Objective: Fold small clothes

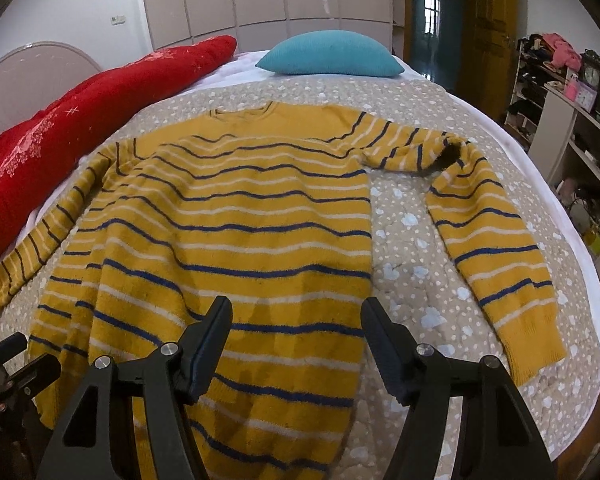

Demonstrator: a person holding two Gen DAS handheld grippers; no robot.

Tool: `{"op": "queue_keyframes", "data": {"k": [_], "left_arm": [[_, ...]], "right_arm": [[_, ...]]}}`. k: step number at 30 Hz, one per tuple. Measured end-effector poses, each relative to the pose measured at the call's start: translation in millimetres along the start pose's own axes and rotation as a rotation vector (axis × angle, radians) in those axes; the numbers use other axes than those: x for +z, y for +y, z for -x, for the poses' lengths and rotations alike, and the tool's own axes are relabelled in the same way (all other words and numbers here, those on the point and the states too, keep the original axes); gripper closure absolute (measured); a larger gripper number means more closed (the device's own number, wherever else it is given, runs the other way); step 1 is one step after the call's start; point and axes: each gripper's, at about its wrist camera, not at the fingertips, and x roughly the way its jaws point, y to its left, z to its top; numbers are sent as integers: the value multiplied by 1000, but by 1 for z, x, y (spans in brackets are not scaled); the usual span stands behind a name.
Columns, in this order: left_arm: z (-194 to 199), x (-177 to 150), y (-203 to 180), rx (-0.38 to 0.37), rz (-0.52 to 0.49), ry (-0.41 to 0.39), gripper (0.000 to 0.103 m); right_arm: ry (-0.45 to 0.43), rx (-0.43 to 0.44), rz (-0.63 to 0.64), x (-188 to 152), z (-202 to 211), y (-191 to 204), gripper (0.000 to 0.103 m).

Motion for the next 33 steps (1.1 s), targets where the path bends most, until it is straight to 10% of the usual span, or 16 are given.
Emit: {"op": "queue_keyframes", "data": {"k": [33], "left_arm": [[22, 0, -16, 194, -98, -116, 0]], "right_arm": [[26, -17, -19, -27, -31, -25, 31]]}}
